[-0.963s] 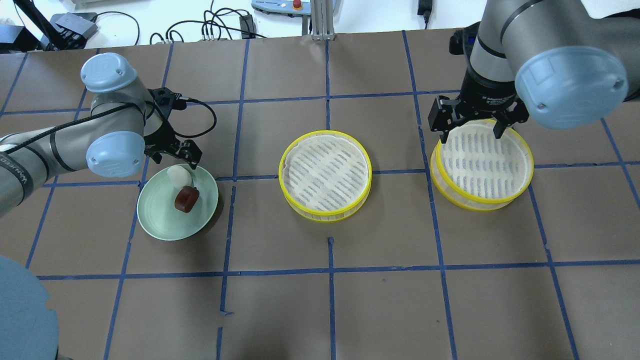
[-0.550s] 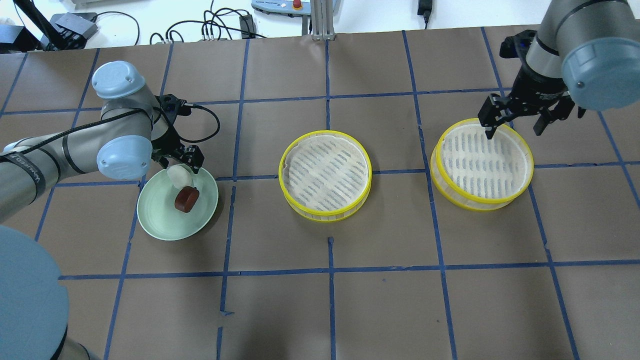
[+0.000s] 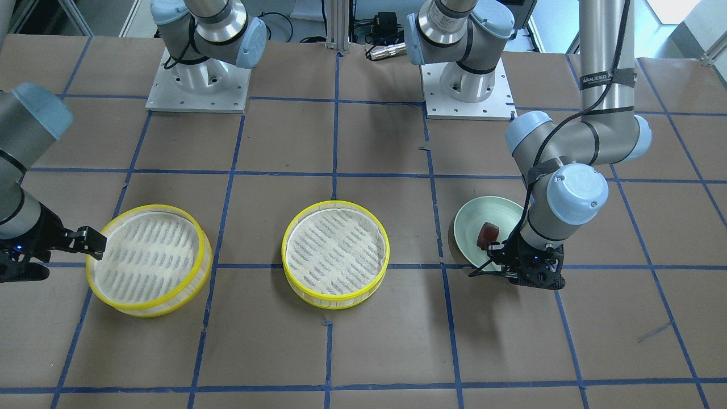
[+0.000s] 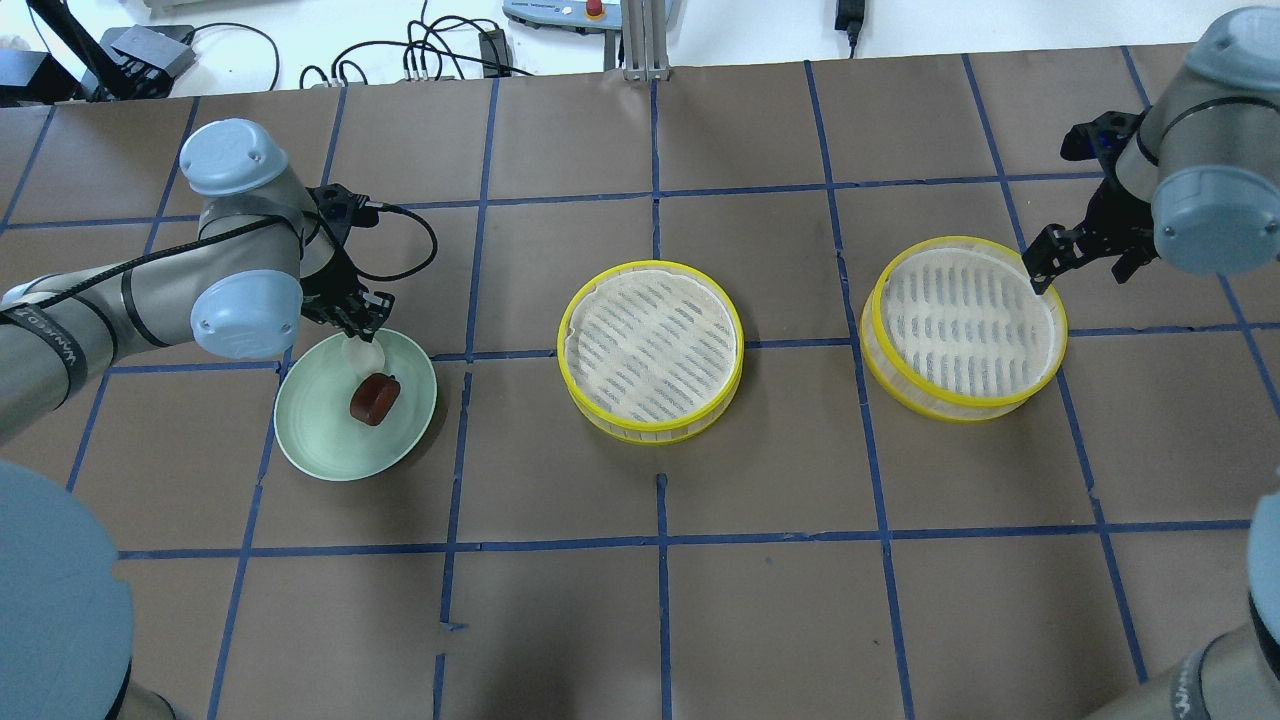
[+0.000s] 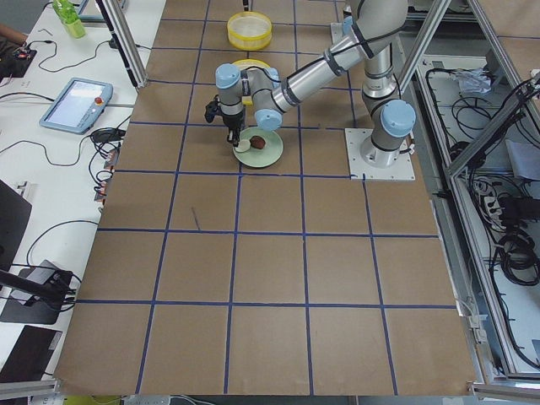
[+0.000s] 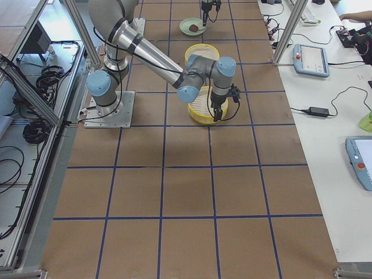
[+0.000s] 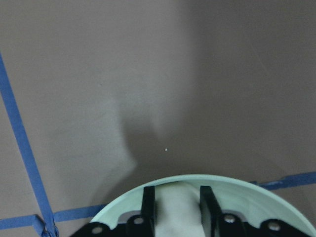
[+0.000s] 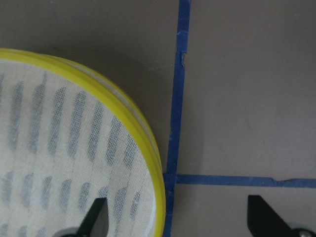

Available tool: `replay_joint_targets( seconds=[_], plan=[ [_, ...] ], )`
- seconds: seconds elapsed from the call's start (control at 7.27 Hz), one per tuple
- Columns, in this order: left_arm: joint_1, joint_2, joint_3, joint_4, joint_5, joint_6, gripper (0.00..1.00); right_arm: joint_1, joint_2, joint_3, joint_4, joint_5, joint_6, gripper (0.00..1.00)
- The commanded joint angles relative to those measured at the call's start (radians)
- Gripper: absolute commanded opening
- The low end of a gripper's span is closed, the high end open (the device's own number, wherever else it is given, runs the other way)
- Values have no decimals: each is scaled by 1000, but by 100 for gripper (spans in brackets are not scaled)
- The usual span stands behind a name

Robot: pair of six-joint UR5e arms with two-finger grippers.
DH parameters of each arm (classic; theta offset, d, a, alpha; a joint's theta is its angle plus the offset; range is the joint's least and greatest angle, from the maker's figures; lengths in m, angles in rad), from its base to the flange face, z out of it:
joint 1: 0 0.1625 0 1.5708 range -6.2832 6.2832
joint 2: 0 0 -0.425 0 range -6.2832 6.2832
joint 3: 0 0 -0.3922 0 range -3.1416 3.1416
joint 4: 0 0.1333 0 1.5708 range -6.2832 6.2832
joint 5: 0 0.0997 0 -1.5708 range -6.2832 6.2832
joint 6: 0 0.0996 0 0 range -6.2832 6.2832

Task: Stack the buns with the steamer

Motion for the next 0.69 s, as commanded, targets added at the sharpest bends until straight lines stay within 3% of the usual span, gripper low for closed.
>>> replay_joint_targets(
  seconds=[0.0, 0.28, 0.41, 0.55],
  plan=[
    [-8, 54, 16, -3, -2, -52, 1, -4, 25, 77, -122, 0, -26, 86],
    [-44, 154, 16, -47, -42, -83, 1, -6, 22, 74, -112, 41, -52, 26],
    [-98, 162, 21, -38, -78, -117, 1, -7, 21, 74, -112, 65, -52, 18],
    [-188, 156, 35, -32, -86, -261, 1, -7, 19, 71, -97, 67, -52, 17]
  ],
)
